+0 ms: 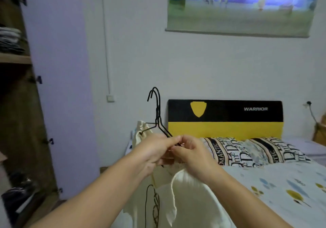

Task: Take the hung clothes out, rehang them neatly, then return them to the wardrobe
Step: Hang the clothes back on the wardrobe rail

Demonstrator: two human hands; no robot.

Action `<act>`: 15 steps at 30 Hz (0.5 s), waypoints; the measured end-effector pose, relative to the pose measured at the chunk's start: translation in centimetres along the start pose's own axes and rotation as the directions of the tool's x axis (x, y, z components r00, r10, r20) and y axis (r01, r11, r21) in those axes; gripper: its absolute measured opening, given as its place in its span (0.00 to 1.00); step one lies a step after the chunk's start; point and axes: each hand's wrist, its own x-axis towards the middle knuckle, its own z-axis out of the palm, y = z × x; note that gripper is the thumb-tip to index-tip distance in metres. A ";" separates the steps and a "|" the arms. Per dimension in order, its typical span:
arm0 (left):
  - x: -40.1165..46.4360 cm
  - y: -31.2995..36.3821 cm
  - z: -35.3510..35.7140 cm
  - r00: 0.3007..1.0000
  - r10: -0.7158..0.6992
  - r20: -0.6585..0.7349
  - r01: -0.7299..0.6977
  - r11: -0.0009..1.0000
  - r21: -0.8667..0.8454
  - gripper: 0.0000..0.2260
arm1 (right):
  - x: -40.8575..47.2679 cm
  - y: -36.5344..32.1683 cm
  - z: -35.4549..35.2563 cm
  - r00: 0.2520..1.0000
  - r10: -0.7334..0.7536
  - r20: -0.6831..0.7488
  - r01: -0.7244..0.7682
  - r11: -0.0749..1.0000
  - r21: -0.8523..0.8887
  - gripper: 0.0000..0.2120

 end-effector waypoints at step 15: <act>4.1 -1.9 -10.5 0.845 -0.020 -0.534 -0.165 0.941 -0.296 0.06 | 11.4 6.8 7.1 0.884 0.093 0.458 -0.126 0.991 0.041 0.13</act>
